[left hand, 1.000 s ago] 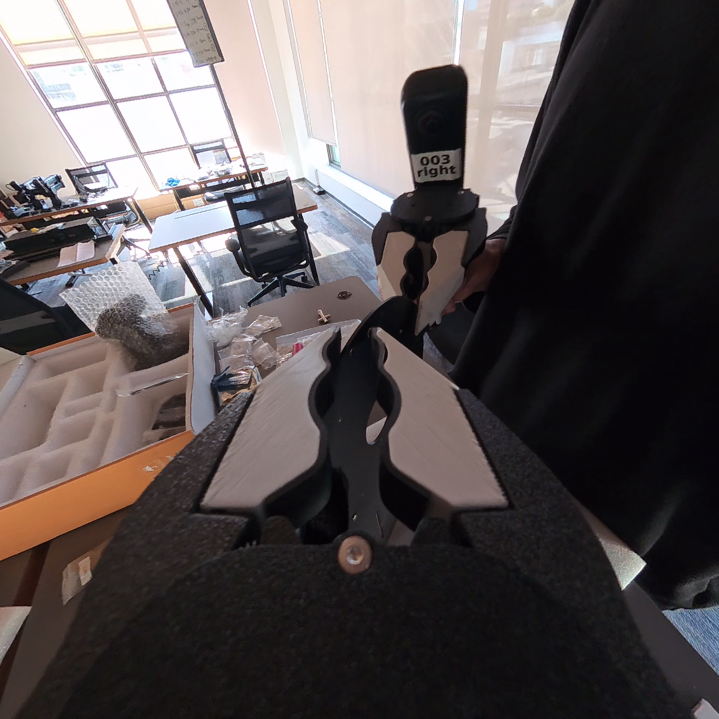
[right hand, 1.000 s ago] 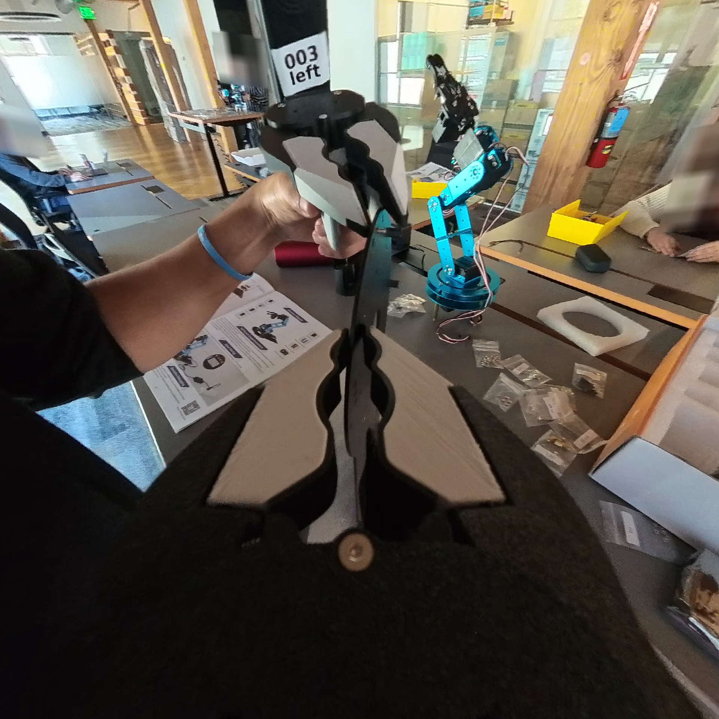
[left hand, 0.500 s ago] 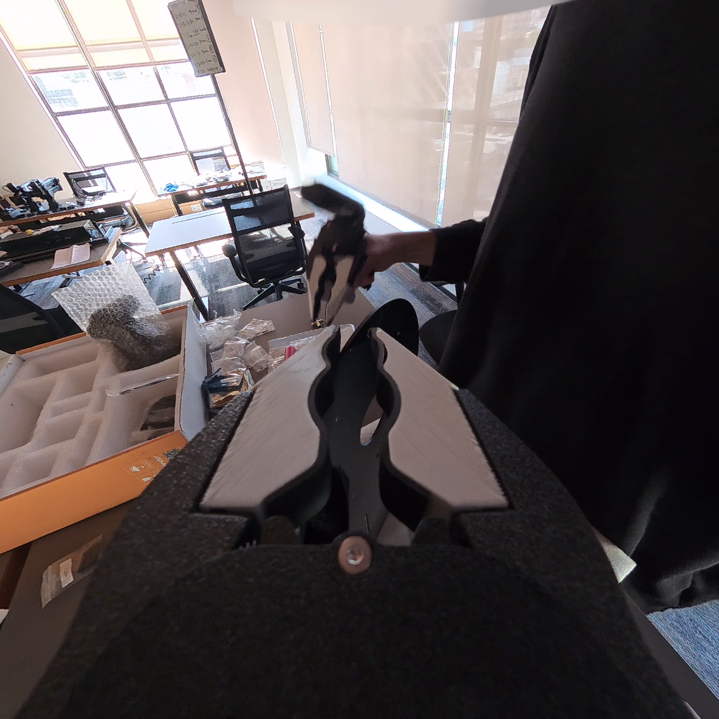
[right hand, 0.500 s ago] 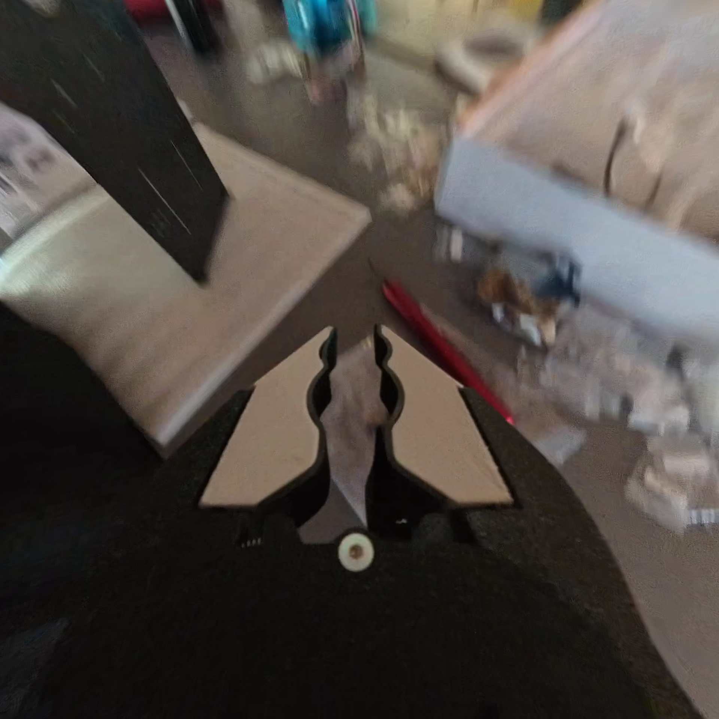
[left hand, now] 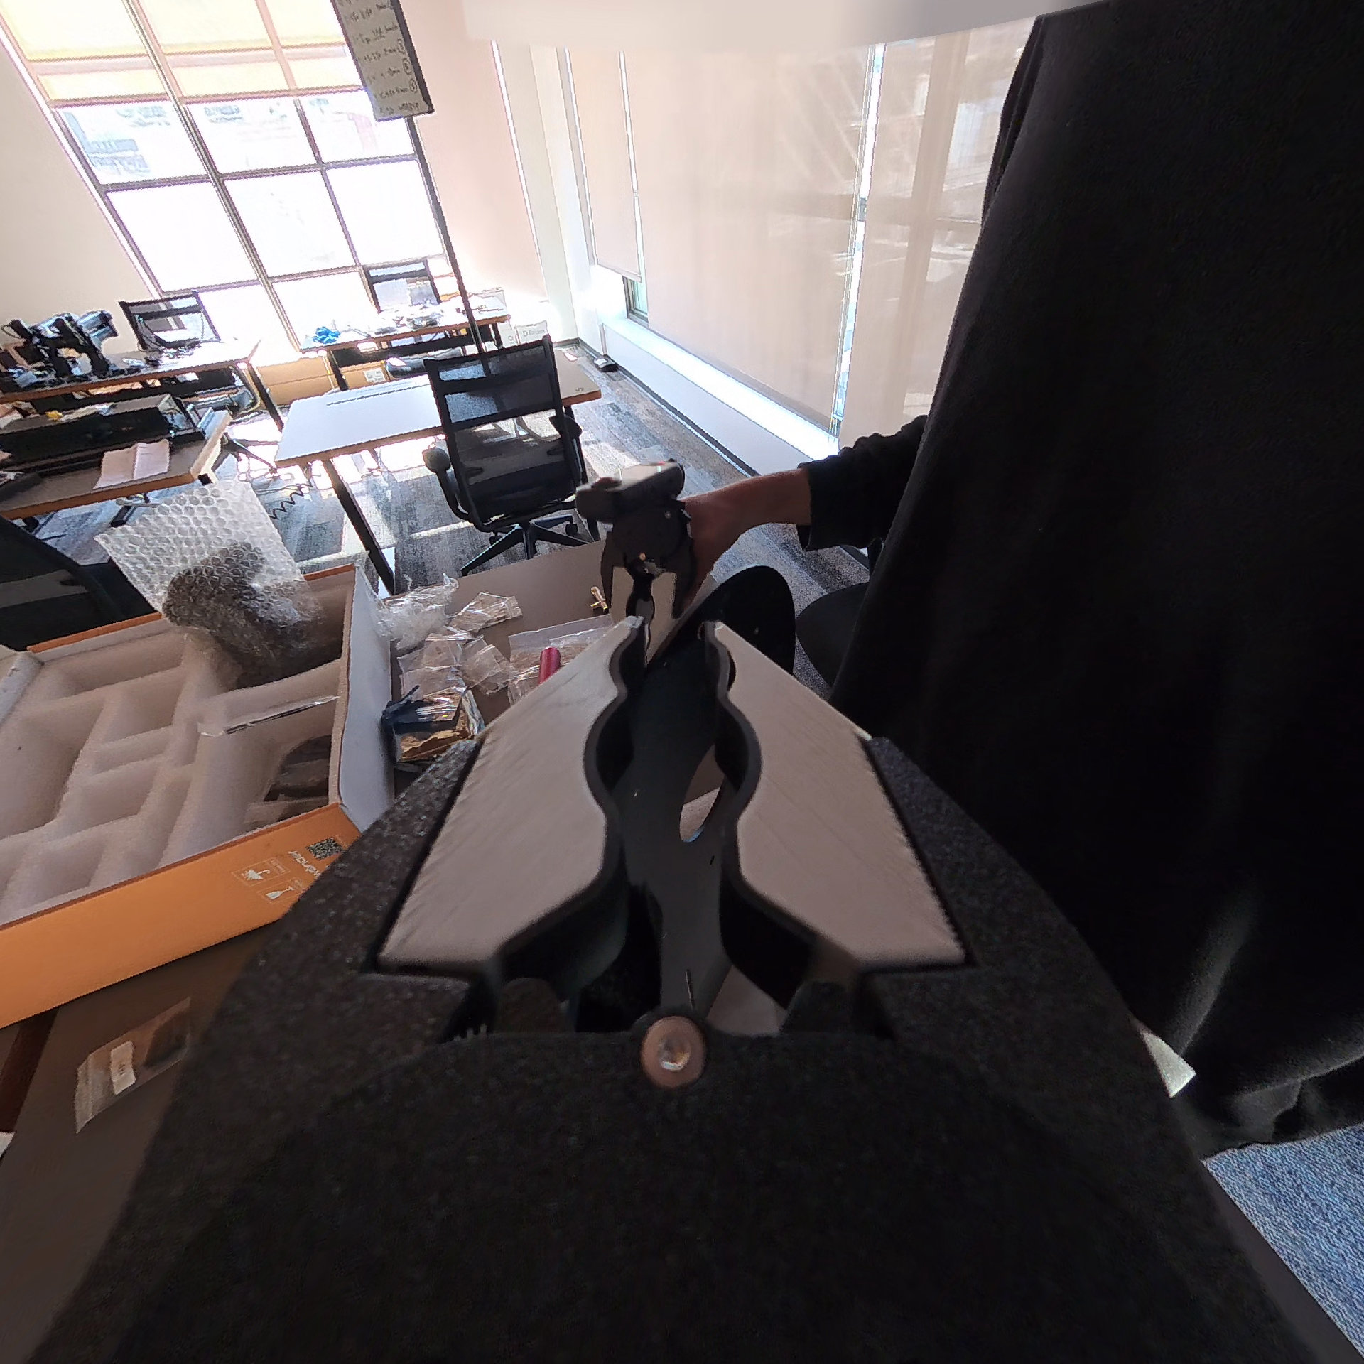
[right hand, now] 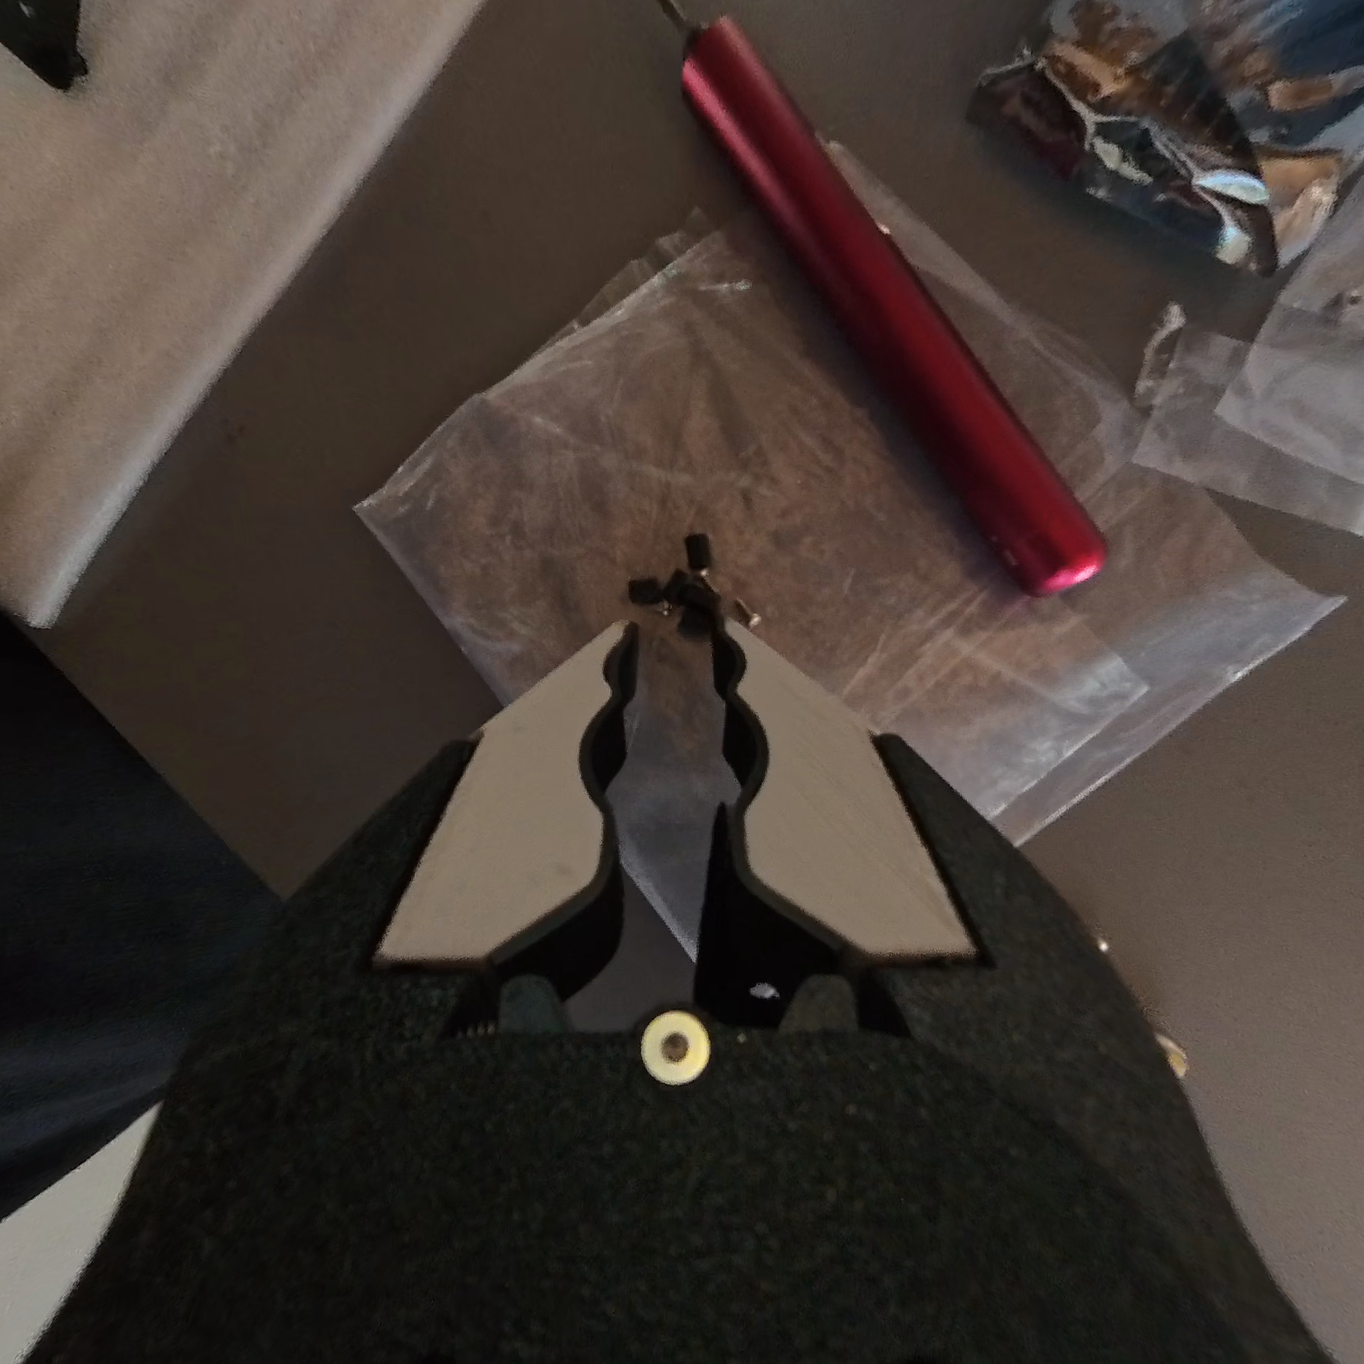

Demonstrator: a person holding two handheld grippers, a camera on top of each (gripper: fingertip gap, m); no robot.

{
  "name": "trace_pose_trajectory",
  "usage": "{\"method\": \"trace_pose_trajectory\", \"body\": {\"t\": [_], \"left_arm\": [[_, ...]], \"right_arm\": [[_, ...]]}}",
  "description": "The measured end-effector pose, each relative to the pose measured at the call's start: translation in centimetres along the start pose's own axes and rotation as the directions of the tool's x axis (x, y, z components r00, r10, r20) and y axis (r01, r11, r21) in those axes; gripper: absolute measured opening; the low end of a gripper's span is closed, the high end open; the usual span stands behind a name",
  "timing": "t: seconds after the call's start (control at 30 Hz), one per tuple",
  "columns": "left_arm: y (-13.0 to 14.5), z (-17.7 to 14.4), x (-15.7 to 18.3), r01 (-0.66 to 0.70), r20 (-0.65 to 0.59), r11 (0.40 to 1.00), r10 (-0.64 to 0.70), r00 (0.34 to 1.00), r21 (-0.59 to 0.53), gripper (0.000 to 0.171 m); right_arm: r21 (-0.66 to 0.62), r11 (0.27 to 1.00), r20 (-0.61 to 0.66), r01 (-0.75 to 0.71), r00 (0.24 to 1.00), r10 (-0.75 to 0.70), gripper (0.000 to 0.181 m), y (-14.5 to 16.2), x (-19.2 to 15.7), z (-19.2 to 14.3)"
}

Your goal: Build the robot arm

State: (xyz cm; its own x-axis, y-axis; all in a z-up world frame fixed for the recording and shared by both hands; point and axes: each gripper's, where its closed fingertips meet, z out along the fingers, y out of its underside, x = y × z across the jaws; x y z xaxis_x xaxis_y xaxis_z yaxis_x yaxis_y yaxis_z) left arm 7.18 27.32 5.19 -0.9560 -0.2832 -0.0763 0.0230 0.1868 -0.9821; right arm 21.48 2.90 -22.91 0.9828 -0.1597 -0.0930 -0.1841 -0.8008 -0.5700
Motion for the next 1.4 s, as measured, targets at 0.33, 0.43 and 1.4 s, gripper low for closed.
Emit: {"method": "trace_pose_trajectory", "body": {"t": [0.33,0.43,1.4], "left_arm": [[0.1,0.2,-0.2,0.008,0.022,1.0,-0.007,1.0,-0.016,0.017],[0.1,0.4,-0.3,0.009,0.039,1.0,-0.008,0.999,-0.024,0.017],[0.4,-3.1,-3.6,0.137,0.552,0.91,-0.352,0.756,0.391,0.086]], "right_arm": [[0.352,0.933,0.125,0.074,0.984,-0.125,0.037,-13.7,-8.5,-4.5],[0.606,0.795,0.285,0.009,0.931,-0.228,0.066,-22.1,-17.2,-7.6],[0.666,0.74,0.045,0.098,0.984,-0.17,0.007,-27.2,-19.5,-7.0]]}}
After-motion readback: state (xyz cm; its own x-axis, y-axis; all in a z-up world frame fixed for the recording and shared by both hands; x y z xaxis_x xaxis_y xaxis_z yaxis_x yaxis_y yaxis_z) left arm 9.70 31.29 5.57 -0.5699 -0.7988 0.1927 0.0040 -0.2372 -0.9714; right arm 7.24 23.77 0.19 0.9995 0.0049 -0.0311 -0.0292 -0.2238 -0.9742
